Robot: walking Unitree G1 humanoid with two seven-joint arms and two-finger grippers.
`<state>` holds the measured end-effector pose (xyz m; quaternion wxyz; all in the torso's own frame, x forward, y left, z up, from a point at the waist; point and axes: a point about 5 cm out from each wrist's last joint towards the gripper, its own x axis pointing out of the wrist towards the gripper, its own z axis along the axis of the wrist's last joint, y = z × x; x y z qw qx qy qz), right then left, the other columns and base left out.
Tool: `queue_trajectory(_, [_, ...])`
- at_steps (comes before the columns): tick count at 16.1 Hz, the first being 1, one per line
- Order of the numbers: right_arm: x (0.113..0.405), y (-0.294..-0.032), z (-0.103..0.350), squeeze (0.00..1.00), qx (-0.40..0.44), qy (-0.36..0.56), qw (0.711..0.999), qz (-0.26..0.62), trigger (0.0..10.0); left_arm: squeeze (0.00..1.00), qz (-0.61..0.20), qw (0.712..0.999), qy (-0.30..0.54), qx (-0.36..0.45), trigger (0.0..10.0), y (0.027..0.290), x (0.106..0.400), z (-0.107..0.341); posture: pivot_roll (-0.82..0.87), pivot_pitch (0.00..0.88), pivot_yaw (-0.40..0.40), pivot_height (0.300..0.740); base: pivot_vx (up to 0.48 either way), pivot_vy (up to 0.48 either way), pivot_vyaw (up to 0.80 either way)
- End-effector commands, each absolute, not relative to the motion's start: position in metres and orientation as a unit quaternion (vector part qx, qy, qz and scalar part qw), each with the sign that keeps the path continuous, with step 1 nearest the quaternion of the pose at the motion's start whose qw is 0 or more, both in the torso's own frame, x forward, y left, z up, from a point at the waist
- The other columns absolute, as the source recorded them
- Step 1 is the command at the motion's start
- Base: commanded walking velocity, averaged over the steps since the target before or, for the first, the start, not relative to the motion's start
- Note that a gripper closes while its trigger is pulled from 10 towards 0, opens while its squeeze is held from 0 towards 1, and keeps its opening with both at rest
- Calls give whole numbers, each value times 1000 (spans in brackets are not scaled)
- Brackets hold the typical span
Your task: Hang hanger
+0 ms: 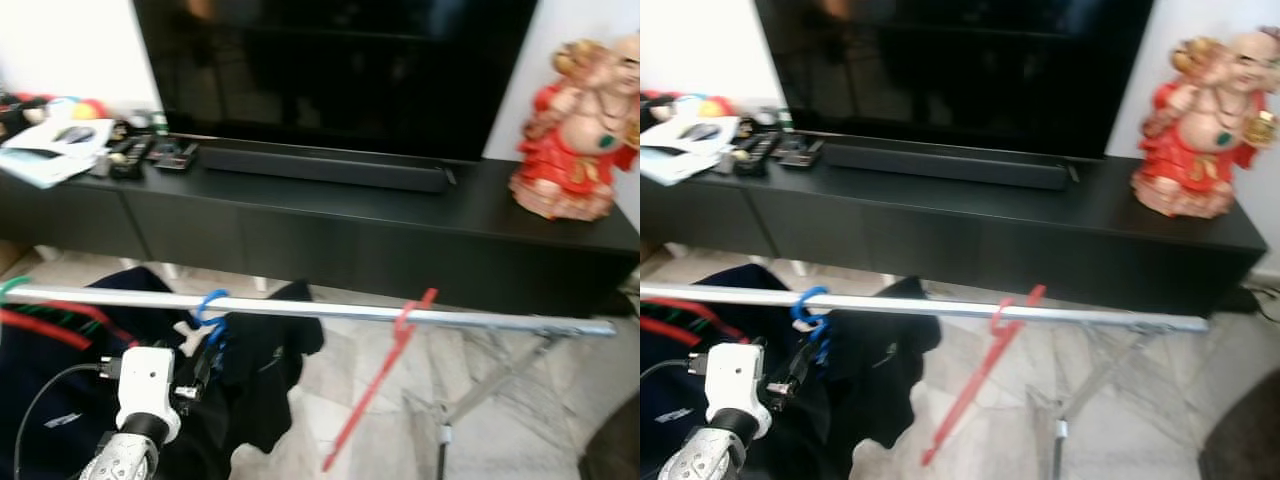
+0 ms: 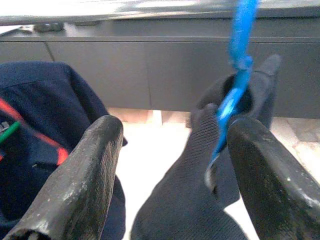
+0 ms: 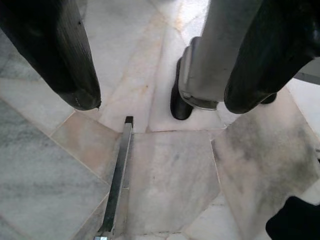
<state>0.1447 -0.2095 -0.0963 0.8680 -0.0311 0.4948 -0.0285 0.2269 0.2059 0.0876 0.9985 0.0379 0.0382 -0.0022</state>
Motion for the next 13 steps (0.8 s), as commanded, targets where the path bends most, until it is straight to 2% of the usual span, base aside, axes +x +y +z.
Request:
queue_trajectory(1, [138, -216, -97, 0, -28, 503, 863, -35, 10000, 0, -4, 998, 41, 42, 10000, 206, 226, 88, -33, 23, 29, 740, 0, 0, 0])
queue_trajectory(4, [138, -222, -97, 0, -31, 505, 862, -37, 10000, 0, -7, 998, 42, 42, 10000, 205, 226, 88, -33, 25, 29, 740, 0, 89, 0])
queue_trajectory(6, [141, -210, -98, 0, -30, 505, 862, -30, 10000, 0, -8, 998, 42, 42, 10000, 205, 226, 88, -32, 25, 29, 740, 0, 0, 0])
queue_trajectory(10, [145, -183, -101, 0, -27, 504, 863, -16, 10000, 0, -9, 998, 43, 40, 10000, 204, 226, 88, -33, 28, 27, 740, 0, 304, 0])
queue_trajectory(13, [146, -179, -101, 0, -29, 506, 862, -15, 10000, 0, -11, 998, 44, 39, 10000, 202, 227, 87, -33, 30, 26, 740, 0, 328, 0])
